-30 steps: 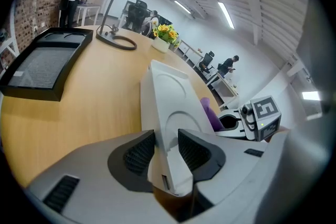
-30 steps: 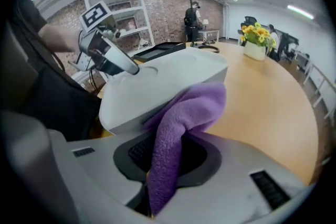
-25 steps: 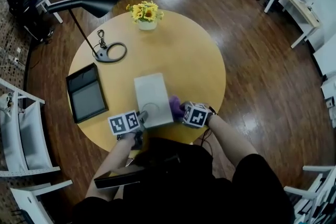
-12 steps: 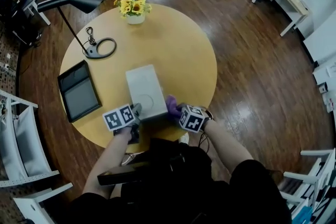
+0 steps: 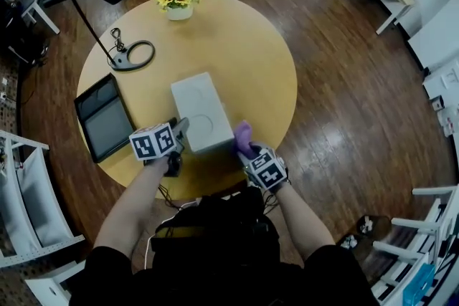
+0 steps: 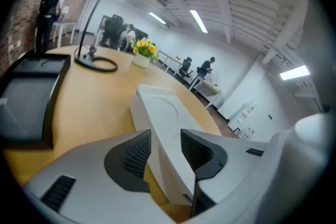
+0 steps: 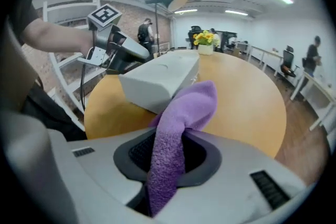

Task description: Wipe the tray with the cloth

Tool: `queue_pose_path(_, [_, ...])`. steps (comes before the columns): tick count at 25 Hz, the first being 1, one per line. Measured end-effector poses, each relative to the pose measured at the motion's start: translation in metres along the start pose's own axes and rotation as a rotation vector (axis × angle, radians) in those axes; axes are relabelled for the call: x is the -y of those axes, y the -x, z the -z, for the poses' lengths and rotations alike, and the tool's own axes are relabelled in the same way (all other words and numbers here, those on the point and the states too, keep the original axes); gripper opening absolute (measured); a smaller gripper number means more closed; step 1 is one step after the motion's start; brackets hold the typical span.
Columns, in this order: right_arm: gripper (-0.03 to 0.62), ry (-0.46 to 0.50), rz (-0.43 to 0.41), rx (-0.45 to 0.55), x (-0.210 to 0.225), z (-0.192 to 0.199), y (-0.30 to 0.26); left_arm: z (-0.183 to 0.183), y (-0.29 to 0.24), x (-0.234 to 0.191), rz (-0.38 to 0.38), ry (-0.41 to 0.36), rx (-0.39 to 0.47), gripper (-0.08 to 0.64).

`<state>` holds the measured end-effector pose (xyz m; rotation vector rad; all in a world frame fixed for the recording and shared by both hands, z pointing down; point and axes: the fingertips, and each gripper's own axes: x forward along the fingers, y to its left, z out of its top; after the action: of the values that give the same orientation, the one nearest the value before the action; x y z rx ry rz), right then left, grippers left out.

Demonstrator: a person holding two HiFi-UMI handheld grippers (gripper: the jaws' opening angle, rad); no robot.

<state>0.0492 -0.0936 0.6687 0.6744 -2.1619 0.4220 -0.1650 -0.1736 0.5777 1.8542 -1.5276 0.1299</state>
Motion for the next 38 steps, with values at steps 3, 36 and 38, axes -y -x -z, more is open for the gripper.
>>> queue_pose_path(3, [0.089, -0.209, -0.021, 0.05, -0.017, 0.0, 0.01, -0.048, -0.022, -0.006, 0.047, -0.179, 0.023, 0.223])
queue_pose_path(36, [0.084, 0.04, -0.195, 0.001, 0.097, -0.084, -0.032, 0.057, 0.049, -0.008, -0.04, -0.065, -0.07, 0.272])
queue_pose_path(38, [0.084, 0.177, -0.177, -0.032, 0.094, -0.078, -0.033, 0.057, 0.048, -0.008, -0.066, -0.098, -0.075, 0.272])
